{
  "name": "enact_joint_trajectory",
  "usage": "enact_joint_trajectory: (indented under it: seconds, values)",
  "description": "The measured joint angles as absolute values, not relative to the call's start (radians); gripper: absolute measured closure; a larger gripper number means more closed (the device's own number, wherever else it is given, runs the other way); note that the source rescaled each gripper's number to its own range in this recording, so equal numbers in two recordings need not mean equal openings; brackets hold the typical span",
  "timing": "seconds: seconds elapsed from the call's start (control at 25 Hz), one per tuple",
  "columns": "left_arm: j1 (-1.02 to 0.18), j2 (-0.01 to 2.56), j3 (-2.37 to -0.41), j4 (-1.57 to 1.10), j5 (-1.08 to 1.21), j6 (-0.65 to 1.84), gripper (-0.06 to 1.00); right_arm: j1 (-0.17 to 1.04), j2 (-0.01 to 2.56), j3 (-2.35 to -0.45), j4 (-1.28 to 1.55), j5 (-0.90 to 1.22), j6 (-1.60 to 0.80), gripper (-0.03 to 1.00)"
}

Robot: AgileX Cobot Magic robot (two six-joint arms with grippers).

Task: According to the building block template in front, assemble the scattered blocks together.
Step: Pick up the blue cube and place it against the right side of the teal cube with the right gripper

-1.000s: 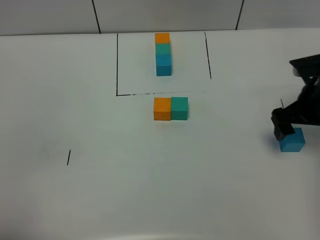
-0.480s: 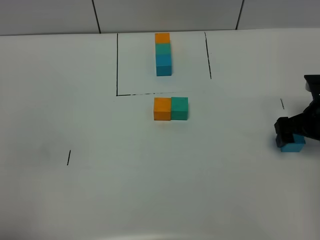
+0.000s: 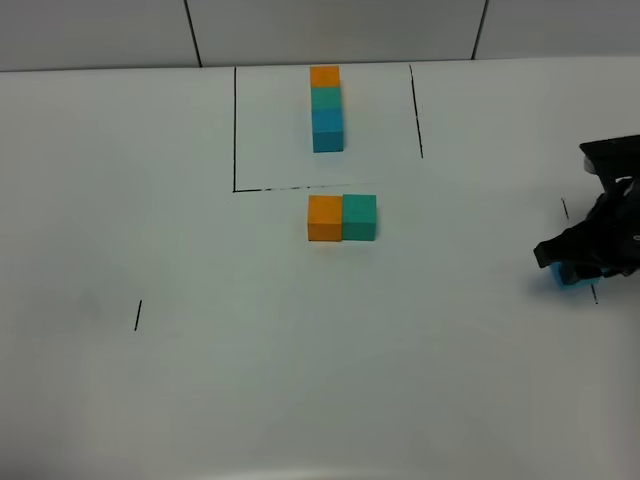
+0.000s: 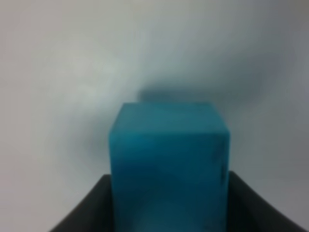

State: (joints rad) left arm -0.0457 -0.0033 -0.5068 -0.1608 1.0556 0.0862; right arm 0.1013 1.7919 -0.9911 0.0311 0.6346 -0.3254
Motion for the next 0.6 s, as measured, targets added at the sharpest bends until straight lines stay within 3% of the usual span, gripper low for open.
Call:
enact_joint_trajectory:
  seconds: [0.36, 0.6]
  values:
    - [-0.046, -0.003, -0.507, -0.161, 1.056, 0.086, 0.17, 0.330, 1.864, -1.239, -0.087, 0.842, -0.898, 0.95]
    - [-0.046, -0.003, -0.507, -0.161, 1.056, 0.086, 0.17, 0.400, 2.054, -1.457, -0.097, 0.965, -1.059, 0.95]
